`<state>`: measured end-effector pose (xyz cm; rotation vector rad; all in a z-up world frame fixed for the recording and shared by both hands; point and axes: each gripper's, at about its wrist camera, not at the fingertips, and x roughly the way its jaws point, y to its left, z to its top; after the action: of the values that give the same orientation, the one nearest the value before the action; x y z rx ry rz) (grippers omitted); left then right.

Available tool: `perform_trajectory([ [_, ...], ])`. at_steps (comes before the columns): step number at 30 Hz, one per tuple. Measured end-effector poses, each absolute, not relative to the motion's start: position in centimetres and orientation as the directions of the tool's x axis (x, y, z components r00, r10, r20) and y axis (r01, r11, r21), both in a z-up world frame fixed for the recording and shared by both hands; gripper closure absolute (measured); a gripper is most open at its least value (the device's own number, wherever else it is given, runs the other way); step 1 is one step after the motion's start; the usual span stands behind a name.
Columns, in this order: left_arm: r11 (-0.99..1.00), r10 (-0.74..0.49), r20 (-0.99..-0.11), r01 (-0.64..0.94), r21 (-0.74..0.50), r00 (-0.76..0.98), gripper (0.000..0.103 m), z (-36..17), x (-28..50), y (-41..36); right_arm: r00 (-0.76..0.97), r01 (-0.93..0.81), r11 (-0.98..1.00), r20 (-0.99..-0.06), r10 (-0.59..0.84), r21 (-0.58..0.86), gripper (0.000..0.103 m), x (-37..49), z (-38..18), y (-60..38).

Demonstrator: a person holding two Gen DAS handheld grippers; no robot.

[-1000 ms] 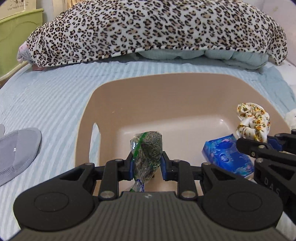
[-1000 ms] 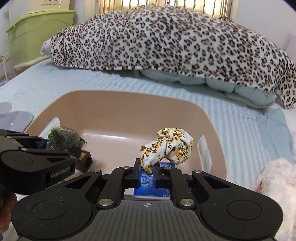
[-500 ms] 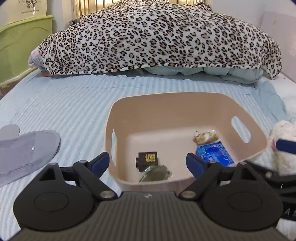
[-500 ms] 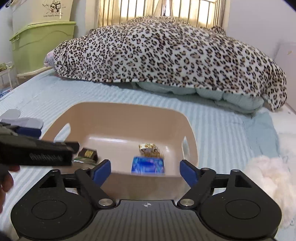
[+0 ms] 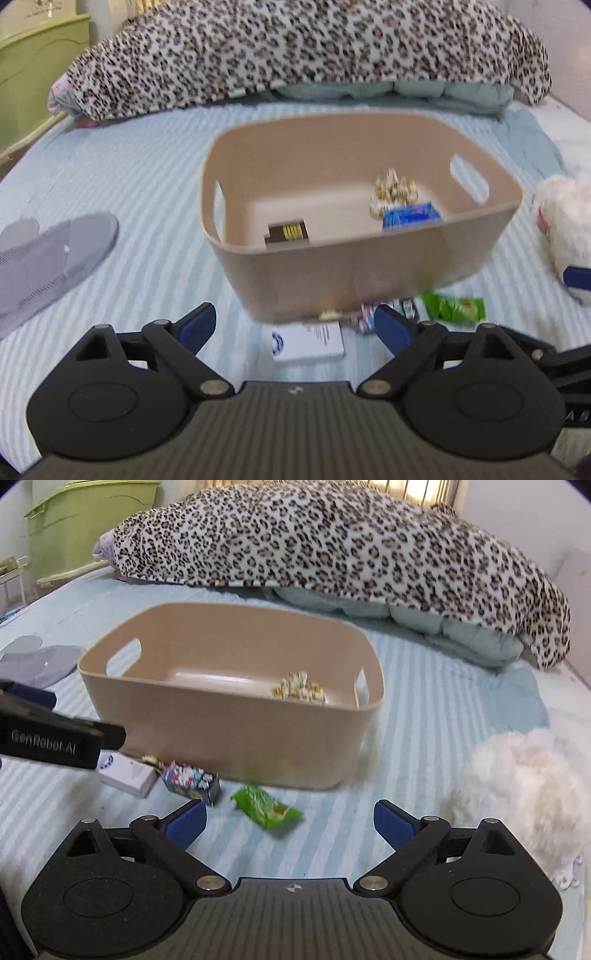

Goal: Organize objects
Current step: 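Grasp the white medicine box with left tool while right tool grasps green snack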

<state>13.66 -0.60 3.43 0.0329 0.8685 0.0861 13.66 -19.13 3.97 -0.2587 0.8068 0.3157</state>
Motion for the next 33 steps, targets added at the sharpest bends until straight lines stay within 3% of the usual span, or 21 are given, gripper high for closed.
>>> perform_trajectory([
  [14,0.999,0.041,-0.842,-0.036,0.025,0.538,0.01,-3.3,16.9,0.4,0.594,-0.368,0.926,-0.787,0.169,-0.079,0.005,17.2,-1.6,-18.0],
  [18,0.996,0.03,-0.855,-0.085,-0.016,0.518,0.01,-4.3,17.8,1.7,0.586,-0.376,0.923,-0.791,0.173,-0.077,0.013,18.4,-3.3,-17.4],
  [21,0.996,0.036,-0.852,-0.087,-0.012,0.522,0.011,-4.4,17.9,2.0,0.596,-0.373,0.926,-0.779,0.192,-0.057,0.013,18.8,-3.9,-17.1],
  [23,0.997,0.03,-0.853,-0.078,-0.013,0.521,0.014,-4.4,17.8,2.0,0.602,-0.372,0.927,-0.772,0.204,-0.045,0.019,18.8,-4.0,-17.0],
  [25,0.997,0.028,-0.852,-0.07,-0.011,0.522,0.025,-4.2,17.6,2.2,0.601,-0.385,0.922,-0.766,0.227,-0.029,0.038,18.6,-4.0,-17.0],
  [28,0.997,0.016,-0.852,-0.074,-0.027,0.523,0.042,-3.7,17.2,2.6,0.6,-0.403,0.915,-0.761,0.245,-0.022,0.057,17.9,-3.8,-16.8],
  [33,0.996,-0.002,-0.851,-0.075,-0.049,0.525,0.043,-3.2,16.5,3.4,0.602,-0.401,0.916,-0.755,0.259,-0.006,0.067,17.1,-3.6,-17.1],
])
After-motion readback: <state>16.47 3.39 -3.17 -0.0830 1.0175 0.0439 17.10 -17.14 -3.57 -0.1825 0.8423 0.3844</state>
